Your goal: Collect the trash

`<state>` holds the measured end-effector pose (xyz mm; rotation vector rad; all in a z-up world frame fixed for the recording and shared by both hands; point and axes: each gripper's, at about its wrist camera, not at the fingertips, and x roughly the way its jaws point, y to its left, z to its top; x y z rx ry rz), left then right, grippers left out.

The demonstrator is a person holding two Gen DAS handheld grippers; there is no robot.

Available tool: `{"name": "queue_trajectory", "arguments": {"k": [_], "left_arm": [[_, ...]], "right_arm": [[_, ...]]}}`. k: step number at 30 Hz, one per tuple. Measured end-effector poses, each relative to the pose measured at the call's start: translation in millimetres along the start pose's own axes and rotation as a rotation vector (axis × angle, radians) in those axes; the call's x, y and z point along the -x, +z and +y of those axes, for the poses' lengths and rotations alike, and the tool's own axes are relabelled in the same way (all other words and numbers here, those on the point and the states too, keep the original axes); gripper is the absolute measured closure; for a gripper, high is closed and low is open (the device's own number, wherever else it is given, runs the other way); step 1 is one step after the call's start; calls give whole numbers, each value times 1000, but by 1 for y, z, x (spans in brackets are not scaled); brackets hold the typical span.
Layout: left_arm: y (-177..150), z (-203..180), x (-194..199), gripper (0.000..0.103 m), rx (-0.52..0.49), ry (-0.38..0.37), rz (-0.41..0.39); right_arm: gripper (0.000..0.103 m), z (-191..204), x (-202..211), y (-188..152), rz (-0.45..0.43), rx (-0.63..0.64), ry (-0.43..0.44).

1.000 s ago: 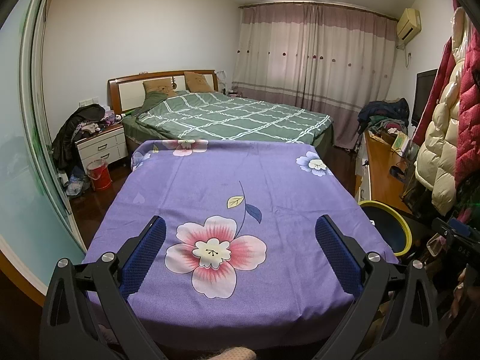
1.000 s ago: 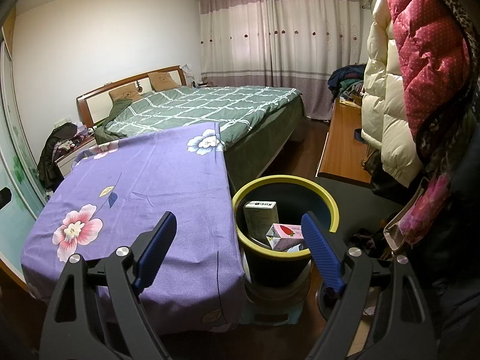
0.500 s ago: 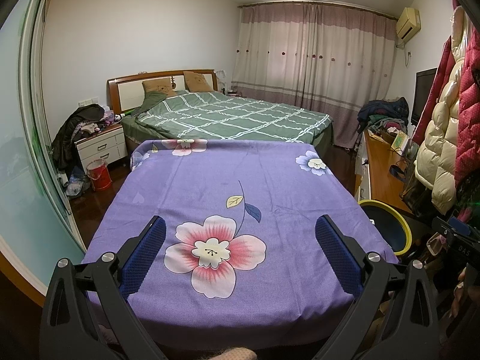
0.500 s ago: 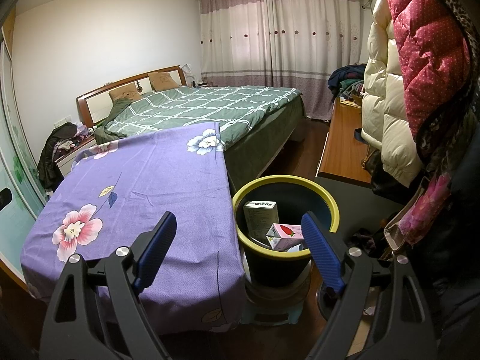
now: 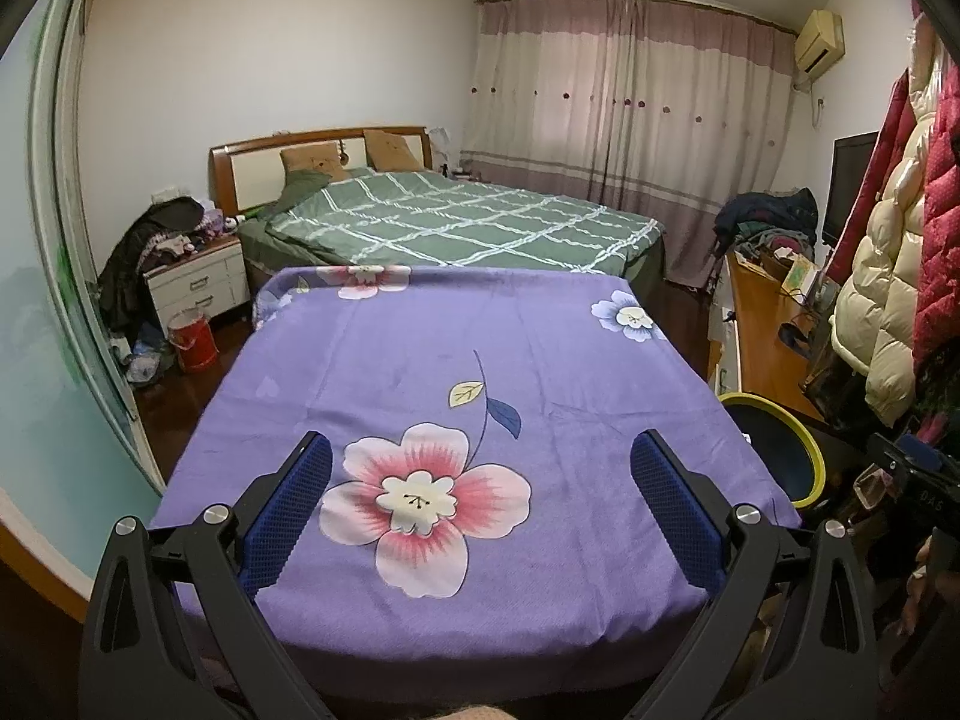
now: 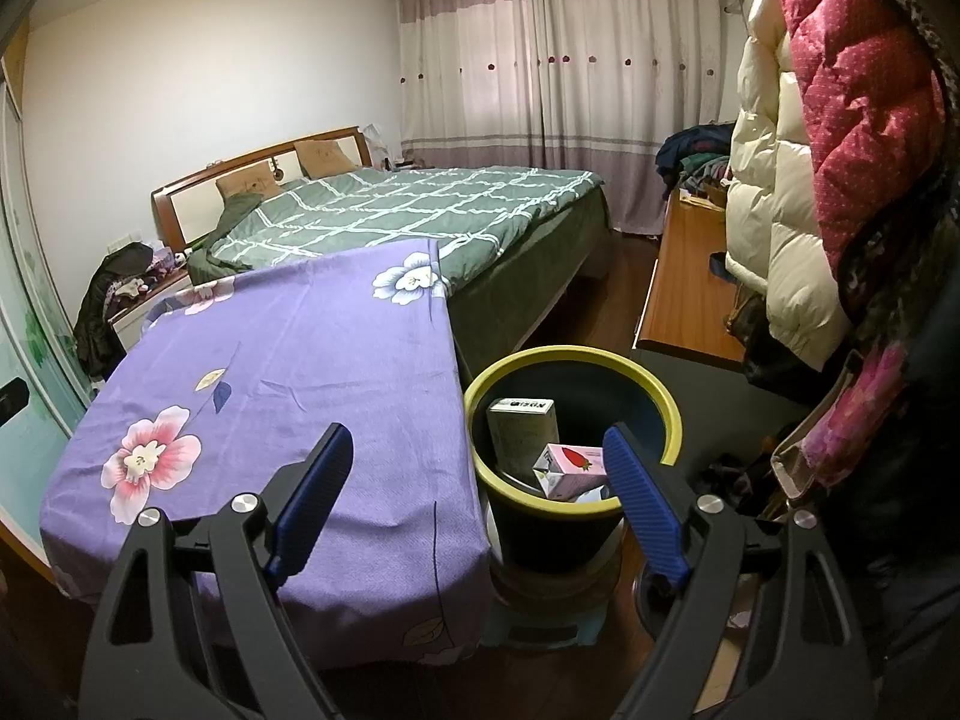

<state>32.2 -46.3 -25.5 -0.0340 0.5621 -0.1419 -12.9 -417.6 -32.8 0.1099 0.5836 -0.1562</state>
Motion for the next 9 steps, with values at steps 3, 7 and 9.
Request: {"name": "queue_trajectory", "arguments": {"k": [3,7,9], "left_arm": [[11,6,-33,5,-10,24,46],[24,28,-103,5,14,84,113],[29,38,-136,5,26,97,148]], "right_arm": [[18,13,-21,11,17,34,9],[15,38,-67,30,49,69,54],[14,59,-108,38,93,88,71]]}}
